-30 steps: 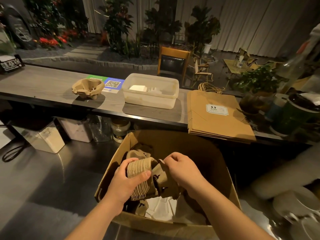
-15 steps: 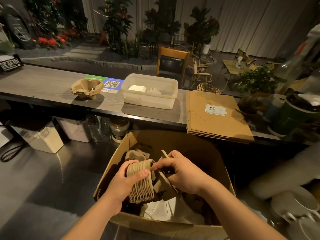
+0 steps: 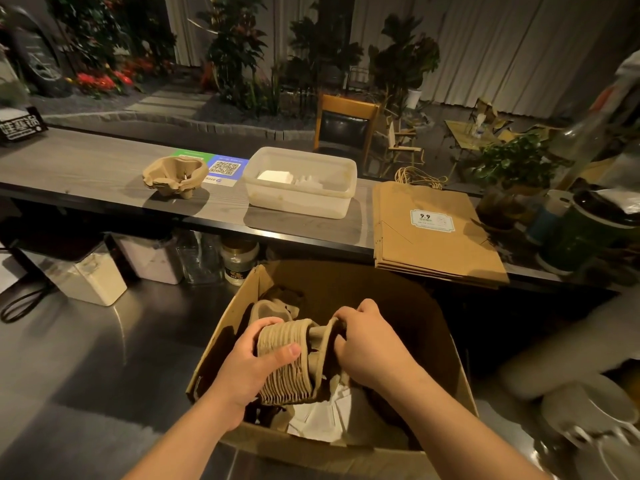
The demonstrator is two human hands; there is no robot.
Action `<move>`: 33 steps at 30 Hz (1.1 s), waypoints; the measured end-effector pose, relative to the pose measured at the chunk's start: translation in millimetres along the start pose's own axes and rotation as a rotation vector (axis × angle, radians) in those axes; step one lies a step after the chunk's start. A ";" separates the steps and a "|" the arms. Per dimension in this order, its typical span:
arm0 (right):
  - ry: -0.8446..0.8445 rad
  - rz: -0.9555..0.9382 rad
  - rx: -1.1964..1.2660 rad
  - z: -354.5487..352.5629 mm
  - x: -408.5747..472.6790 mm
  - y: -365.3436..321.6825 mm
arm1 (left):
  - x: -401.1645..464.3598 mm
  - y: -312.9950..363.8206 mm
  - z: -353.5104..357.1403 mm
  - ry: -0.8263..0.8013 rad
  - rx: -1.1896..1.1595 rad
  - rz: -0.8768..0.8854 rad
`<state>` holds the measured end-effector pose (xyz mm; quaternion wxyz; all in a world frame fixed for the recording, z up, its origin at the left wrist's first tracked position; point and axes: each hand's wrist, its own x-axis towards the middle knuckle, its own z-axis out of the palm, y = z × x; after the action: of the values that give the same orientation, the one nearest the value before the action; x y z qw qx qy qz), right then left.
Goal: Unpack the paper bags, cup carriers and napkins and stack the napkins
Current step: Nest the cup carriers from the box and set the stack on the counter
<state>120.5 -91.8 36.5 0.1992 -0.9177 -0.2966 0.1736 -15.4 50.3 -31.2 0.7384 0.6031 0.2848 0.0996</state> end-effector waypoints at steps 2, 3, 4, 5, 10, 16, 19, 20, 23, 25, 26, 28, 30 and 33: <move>0.010 -0.006 -0.024 4.4 -3.1 -3.7 | -0.3 -0.3 -0.6 -0.019 0.014 0.011; 0.011 -0.016 -0.035 6.8 -5.1 -5.5 | -0.4 -0.7 -0.8 -0.026 0.027 0.018; 0.013 -0.028 -0.044 8.8 -7.2 -7.2 | 0.1 -1.8 -1.1 -0.033 0.047 0.026; 0.014 -0.038 -0.055 10.5 -9.1 -8.9 | 0.5 -2.8 -1.2 -0.038 0.069 0.035; 0.013 -0.029 0.059 14.7 -4.0 -3.5 | 1.0 -3.1 -1.6 -0.038 0.036 0.029; 0.207 0.151 0.511 -4.7 6.5 18.6 | 2.8 -1.1 -4.3 0.070 -0.101 -0.021; 0.135 0.242 0.782 -8.8 5.5 25.0 | 2.2 -0.4 -2.9 0.056 -0.097 -0.026; 0.085 0.262 0.876 -9.4 3.8 25.3 | 1.9 0.0 -2.4 0.048 -0.097 -0.027; -0.033 0.260 1.014 -12.9 -0.5 25.8 | 1.6 0.5 -1.5 0.043 -0.097 -0.026; -0.084 0.198 0.985 -15.0 -2.2 28.7 | 1.6 0.5 -1.4 0.044 -0.101 -0.027; -0.105 0.158 0.933 -15.2 -2.6 30.4 | 1.3 0.6 -1.0 0.045 -0.102 -0.027; -0.120 0.108 0.826 -15.8 -2.7 32.5 | 0.5 1.2 -0.5 0.039 -0.092 -0.024; -0.075 0.101 0.731 -16.0 -1.9 33.5 | 0.0 2.1 0.0 0.032 -0.084 -0.022; 0.040 0.099 0.589 -14.8 2.9 37.2 | -0.4 3.8 -0.5 0.035 -0.118 -0.028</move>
<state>146.8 -121.7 31.3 0.4539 -0.8370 -0.1842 0.2438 -15.3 51.5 -27.5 0.7689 0.5527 0.2997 0.1161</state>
